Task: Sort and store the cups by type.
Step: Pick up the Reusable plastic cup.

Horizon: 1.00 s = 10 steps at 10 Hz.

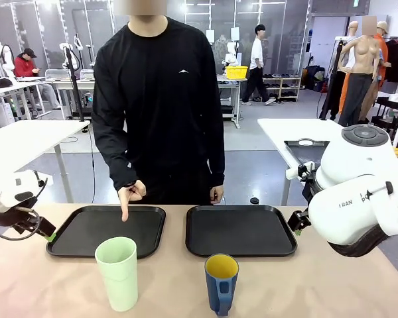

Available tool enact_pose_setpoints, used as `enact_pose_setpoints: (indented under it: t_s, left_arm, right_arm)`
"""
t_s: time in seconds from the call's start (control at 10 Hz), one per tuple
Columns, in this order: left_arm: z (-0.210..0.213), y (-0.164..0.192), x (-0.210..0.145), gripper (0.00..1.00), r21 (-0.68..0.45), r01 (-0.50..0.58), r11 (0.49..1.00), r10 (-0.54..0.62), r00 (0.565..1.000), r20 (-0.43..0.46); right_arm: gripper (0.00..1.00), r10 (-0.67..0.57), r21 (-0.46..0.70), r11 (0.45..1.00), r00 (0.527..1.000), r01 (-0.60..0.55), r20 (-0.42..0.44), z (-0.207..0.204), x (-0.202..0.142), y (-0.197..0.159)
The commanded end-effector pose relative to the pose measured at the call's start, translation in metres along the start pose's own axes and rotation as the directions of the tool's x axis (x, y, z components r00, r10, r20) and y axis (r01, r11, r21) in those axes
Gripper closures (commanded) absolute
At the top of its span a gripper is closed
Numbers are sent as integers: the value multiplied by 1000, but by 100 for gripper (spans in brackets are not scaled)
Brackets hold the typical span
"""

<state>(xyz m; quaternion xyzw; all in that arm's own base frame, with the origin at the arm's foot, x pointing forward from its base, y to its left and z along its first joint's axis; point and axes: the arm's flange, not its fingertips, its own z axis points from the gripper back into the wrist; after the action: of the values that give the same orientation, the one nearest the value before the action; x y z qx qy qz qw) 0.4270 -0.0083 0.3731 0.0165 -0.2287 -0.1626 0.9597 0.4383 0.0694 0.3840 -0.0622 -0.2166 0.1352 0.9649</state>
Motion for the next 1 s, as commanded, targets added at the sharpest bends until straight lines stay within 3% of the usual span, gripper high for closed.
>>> enact_pose_setpoints:
  t_s: [0.0,0.2,0.5,0.9]
  left_arm:
    - [-6,0,-13,0,-36,131,991,-130,991,32]
    - [-13,1,-24,0,-76,210,975,-205,976,78]
    - [-34,8,-50,0,-101,432,896,-419,899,128]
    - [-41,15,-82,0,-181,594,784,-556,802,219]
  right_arm:
    - [0,-3,3,1000,1000,3,-2,-2,0,0]
    - [0,-3,3,1000,1000,3,-2,-2,0,0]
    - [0,-3,3,1000,1000,3,-2,-2,0,0]
    - [0,-3,3,1000,1000,3,-2,-2,0,0]
